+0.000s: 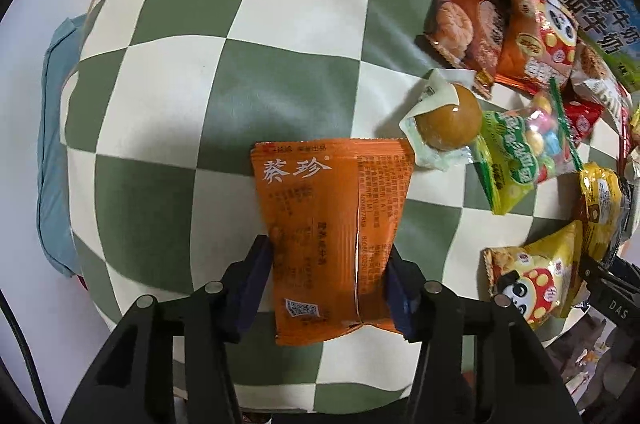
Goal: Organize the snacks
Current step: 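Carry both packets into the cardboard box and open both tools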
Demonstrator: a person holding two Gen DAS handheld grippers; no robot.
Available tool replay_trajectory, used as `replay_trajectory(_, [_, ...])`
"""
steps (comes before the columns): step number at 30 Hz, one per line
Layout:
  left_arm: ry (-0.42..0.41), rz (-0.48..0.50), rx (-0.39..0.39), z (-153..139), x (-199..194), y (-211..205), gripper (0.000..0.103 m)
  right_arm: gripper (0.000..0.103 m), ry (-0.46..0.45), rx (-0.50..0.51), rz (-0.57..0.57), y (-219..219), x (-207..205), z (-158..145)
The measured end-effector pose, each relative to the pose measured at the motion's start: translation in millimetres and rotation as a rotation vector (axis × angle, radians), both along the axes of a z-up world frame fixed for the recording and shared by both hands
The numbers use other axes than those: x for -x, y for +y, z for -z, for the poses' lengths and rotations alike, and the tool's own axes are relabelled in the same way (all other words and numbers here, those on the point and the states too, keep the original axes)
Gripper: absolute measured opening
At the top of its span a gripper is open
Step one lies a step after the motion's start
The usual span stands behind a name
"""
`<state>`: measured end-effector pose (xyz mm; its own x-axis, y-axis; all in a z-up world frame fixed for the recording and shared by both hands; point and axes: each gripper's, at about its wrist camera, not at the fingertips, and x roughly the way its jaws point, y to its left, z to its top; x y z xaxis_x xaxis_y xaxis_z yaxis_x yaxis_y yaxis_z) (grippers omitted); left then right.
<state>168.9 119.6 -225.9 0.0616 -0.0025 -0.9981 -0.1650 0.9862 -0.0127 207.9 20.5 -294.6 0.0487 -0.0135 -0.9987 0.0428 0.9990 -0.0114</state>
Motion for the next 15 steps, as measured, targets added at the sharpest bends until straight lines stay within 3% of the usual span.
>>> replay_trajectory(2, [-0.008, 0.0, -0.002, -2.4, 5.0, -8.7, 0.05, 0.088, -0.006, -0.024, 0.006, -10.6, 2.1, -13.8])
replay_trajectory(7, [-0.056, 0.012, 0.037, -43.1, 26.3, -28.6, 0.05, 0.088, -0.026, -0.115, 0.017, -46.5, 23.3, -40.0])
replay_trajectory(11, [-0.119, 0.031, 0.078, -86.0, 28.7, -52.3, 0.05, 0.088, -0.065, -0.191, 0.019, -97.5, 37.1, -91.1])
replay_trajectory(15, [-0.201, 0.051, 0.127, -127.5, -2.3, -81.7, 0.05, 0.088, -0.125, -0.28, 0.024, -125.5, 29.7, -147.8])
